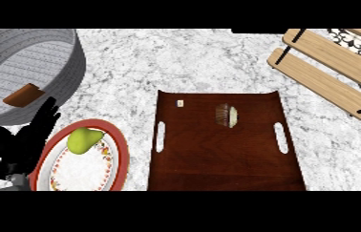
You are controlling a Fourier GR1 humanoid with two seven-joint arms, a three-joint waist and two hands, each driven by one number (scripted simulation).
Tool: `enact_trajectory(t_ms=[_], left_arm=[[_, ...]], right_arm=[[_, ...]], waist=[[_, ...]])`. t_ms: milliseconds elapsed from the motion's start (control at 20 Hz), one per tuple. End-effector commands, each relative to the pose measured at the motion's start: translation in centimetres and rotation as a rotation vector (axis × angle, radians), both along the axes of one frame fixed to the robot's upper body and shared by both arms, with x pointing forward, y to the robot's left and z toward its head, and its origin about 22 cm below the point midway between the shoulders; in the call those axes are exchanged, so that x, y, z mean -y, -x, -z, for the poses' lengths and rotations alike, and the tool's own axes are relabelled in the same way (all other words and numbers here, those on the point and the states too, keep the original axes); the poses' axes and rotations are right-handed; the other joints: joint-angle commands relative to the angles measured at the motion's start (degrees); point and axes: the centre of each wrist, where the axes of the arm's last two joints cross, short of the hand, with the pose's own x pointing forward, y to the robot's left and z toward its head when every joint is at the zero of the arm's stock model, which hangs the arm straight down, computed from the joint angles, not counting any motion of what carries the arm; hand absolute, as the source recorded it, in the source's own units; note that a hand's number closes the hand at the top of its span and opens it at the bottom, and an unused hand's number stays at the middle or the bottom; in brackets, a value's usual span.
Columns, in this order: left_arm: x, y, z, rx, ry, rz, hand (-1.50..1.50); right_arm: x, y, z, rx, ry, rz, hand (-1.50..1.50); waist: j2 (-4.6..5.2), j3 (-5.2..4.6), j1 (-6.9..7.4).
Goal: Pick the sweet potato from the tray and place it in the tiered shelf
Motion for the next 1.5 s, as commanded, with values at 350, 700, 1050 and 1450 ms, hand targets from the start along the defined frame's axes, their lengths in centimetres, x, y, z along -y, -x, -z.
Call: enact_trajectory(t_ms=[350,700,1050,1450], left_arm=[[-1.6,-0.2,-0.8,0.007,0.007,-0.027,0.0],[-0.1,-0.8,0.9,0.0,-0.019,-0.028,0.0],[0.0,0.8,-0.2,-0.002,-0.005,-0.046,0.0],[-0.9,2.1,1.0,-0.028,0.011,-0.067,0.0]], right_arm=[[1.2,0.0,0.8,0.191,-0.162,-0.054,-1.5],[2.6,2.6,-3.4,0.355,-0.354,-0.126,-1.5],[3.3,9.2,-5.9,0.521,-0.373,-0.137,-1.5],[8.8,22.1,-10.1,0.545,-0.356,-0.001,-1.5]], waist=[[-0.19,-0.01,-0.57],[-0.3,-0.02,-1.33],[-0.73,-0.02,-1.92],[-1.24,0.05,-4.23]])
